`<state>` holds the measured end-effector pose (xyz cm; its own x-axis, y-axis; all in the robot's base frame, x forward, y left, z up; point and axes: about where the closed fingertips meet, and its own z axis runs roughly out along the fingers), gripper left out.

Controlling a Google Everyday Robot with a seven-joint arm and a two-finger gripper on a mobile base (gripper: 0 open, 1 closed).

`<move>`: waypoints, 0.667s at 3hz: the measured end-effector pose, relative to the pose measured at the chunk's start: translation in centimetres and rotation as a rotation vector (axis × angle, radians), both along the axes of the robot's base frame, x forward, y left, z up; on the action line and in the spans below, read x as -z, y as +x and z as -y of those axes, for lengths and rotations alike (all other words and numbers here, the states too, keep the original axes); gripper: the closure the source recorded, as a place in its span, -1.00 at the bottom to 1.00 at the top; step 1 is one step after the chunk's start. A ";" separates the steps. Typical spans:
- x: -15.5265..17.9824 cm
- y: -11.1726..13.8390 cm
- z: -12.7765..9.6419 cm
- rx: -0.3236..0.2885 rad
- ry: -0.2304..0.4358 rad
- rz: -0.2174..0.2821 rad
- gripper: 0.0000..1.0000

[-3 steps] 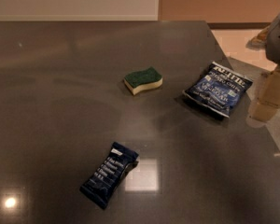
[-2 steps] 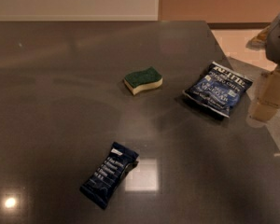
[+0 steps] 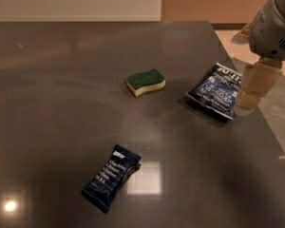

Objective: Move sponge near rxbar blueberry

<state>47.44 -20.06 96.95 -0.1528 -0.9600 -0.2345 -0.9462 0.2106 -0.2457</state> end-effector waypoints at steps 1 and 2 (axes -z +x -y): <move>1.6 3.2 -2.2 -0.062 0.032 -0.021 -1.00; 3.5 6.5 -4.5 -0.106 0.060 -0.043 -1.00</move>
Offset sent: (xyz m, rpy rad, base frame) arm 0.1058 0.0721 -0.0608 0.0929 0.0873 0.1640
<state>53.95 -15.58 93.48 -0.0619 -0.9560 -0.2869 -0.9734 0.1214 -0.1941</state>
